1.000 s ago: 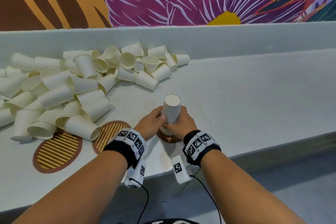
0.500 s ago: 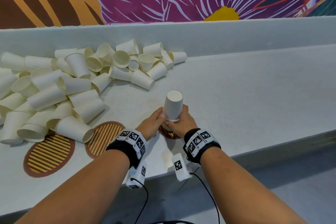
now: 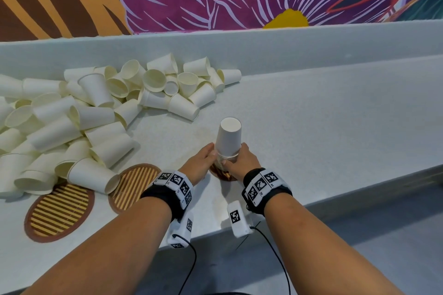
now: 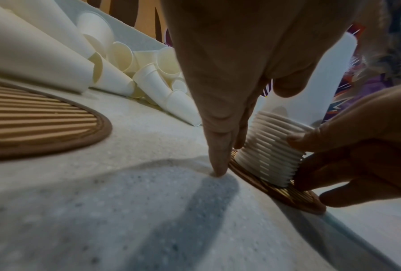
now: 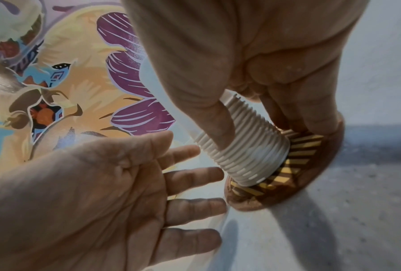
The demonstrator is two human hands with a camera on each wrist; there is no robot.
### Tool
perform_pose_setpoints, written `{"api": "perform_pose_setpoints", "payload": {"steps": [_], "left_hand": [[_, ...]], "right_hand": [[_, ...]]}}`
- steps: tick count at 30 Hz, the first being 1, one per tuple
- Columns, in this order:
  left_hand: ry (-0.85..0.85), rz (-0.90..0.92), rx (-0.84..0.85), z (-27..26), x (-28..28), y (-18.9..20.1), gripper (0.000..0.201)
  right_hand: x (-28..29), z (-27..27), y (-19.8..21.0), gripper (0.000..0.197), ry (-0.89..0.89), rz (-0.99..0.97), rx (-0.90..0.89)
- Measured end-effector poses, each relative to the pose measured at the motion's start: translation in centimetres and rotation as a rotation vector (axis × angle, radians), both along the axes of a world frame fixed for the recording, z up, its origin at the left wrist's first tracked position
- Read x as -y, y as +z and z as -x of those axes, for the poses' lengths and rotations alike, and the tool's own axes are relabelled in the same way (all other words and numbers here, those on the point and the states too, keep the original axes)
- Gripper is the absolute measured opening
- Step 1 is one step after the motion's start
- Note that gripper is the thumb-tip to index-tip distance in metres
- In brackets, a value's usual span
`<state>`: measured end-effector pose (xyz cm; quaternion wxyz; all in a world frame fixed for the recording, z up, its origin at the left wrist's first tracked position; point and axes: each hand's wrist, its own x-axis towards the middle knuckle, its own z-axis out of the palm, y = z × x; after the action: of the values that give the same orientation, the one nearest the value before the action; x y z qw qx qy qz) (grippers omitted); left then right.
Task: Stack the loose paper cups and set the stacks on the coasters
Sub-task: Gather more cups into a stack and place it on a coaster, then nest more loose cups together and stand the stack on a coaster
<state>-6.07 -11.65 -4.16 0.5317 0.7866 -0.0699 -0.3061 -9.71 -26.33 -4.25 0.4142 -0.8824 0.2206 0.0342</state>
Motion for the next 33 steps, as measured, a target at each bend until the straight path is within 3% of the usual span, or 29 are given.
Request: {"api": "perform_pose_setpoints", "payload": {"steps": [8, 15, 23, 26, 33], "left_hand": [[-0.021, -0.100, 0.064, 0.4, -1.8, 0.3, 0.057], [-0.028, -0.237, 0.193, 0.3, -5.0, 1.0, 0.044], [0.003, -0.252, 0.210, -1.0, -9.9, 2.3, 0.040], [-0.010, -0.292, 0.267, -1.9, -12.0, 2.9, 0.040], [-0.018, -0.348, 0.313, -5.7, -17.4, 4.8, 0.042]], "right_hand": [[-1.4, 1.0, 1.6, 0.030, 0.020, 0.181, -0.167], [-4.6, 0.9, 2.0, 0.032, 0.030, 0.225, -0.220], [-9.5, -1.0, 3.1, 0.052, 0.122, 0.308, -0.253], [-11.4, -2.2, 3.3, 0.037, 0.161, 0.316, -0.237], [-15.8, -6.0, 4.5, 0.044, 0.209, 0.255, -0.097]]}}
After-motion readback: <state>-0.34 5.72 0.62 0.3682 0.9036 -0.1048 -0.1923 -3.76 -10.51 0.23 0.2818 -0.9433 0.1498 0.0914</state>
